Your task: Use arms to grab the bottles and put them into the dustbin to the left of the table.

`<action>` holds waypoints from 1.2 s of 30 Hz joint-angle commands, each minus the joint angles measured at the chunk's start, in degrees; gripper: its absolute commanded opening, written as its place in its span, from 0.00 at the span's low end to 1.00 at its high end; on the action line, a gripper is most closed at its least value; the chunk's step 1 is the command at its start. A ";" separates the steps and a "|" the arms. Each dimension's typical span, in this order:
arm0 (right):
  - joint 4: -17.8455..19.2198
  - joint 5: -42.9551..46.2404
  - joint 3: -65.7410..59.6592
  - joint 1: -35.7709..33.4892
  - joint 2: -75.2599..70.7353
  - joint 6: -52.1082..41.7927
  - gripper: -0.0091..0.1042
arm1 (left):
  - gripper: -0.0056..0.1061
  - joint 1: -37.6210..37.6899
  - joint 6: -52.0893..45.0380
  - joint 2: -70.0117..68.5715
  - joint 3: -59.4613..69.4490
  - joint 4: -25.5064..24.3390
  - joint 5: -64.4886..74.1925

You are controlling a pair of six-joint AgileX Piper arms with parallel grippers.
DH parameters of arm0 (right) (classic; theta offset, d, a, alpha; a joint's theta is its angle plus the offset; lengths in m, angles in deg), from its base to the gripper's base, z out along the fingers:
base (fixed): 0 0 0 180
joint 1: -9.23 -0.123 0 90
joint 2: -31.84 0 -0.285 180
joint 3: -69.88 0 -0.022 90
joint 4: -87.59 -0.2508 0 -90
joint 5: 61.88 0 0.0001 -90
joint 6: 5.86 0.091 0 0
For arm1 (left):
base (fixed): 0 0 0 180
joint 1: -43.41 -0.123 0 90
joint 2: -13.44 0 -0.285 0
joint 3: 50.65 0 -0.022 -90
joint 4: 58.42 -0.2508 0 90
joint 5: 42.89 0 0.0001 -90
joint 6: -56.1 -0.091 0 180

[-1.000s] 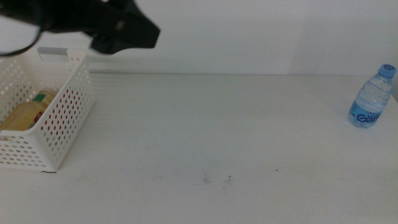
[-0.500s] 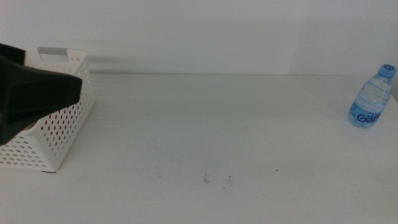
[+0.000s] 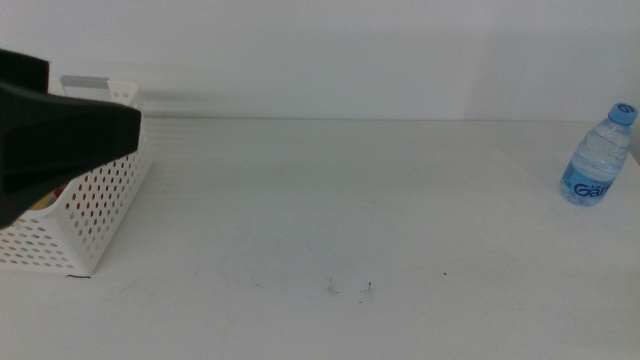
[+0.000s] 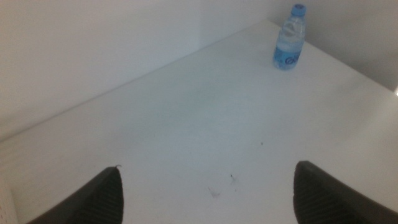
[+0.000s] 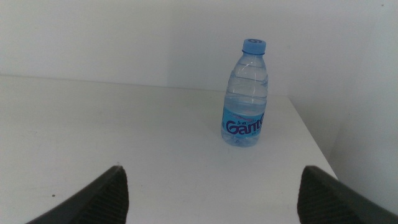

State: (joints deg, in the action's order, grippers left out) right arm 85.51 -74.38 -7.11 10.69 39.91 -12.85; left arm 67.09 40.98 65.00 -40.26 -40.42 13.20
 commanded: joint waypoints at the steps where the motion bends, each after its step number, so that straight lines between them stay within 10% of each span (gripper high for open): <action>1: 0.39 0.53 -0.23 0.31 -0.29 -0.34 0.90 | 0.89 0.35 -0.01 -0.19 0.15 0.54 -1.67; 36: 0.28 17.65 -0.23 0.31 5.87 3.53 0.90 | 0.89 0.35 -0.01 -0.19 0.15 0.42 -4.98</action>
State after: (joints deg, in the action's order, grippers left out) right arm 85.13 -59.23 -7.11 10.69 43.50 -8.90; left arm 67.29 40.88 65.00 -40.26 -40.20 8.87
